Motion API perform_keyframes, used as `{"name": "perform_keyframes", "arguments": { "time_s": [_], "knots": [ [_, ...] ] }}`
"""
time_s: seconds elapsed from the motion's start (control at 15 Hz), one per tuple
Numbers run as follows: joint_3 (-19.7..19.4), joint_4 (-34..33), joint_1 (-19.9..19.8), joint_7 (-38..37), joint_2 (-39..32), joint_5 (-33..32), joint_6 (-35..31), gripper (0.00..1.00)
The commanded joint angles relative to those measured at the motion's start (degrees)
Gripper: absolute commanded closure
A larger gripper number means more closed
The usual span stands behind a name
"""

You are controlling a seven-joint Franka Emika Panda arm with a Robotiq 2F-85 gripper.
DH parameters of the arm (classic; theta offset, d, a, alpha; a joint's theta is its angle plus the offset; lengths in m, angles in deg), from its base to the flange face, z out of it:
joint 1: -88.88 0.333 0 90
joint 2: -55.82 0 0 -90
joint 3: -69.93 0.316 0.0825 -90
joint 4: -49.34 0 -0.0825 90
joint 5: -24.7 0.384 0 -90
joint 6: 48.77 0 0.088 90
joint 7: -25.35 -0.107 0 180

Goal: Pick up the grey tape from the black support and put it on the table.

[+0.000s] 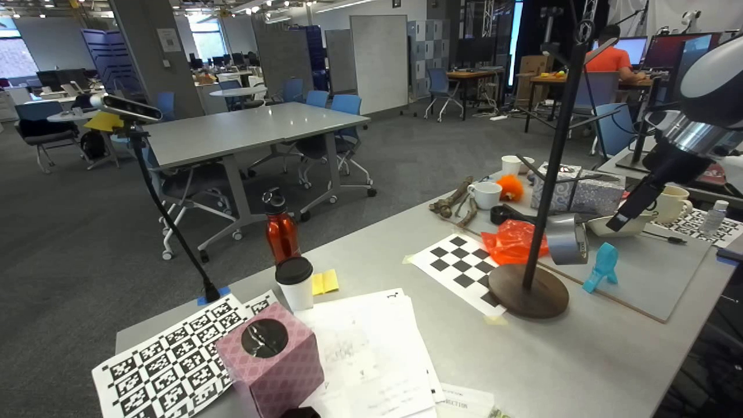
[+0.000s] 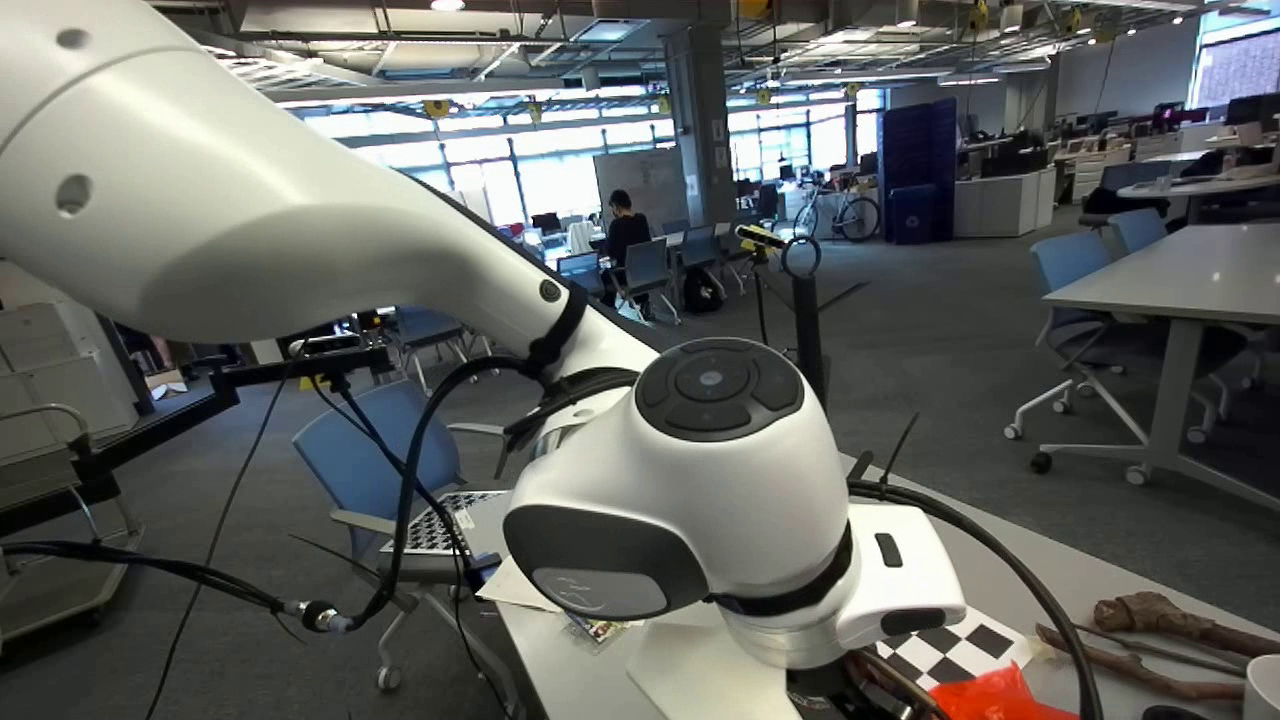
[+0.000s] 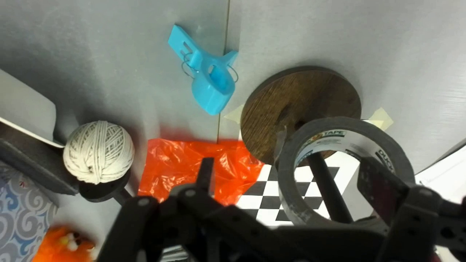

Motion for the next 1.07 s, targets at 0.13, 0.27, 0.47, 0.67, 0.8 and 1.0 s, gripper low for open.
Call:
{"name": "perform_keyframes", "arguments": {
  "time_s": [0.13, 0.27, 0.47, 0.67, 0.8, 1.0],
  "knots": [
    [0.1, 0.0, 0.0, 0.5, -1.6, 0.6, -2.4, 0.00],
    [0.1, 0.0, 0.0, 0.5, -2.1, 0.6, -2.9, 0.00],
    [0.3, -0.2, 0.2, 0.6, -2.6, 0.8, -3.4, 0.00],
    [0.9, -0.4, 0.6, 0.9, -3.2, 1.3, -4.6, 0.00],
    [1.5, -0.8, 0.6, 1.4, -3.5, 1.9, -4.4, 0.00],
    [2.7, -1.6, 0.4, 1.9, -4.0, 2.4, -4.7, 0.00]
  ]
}}
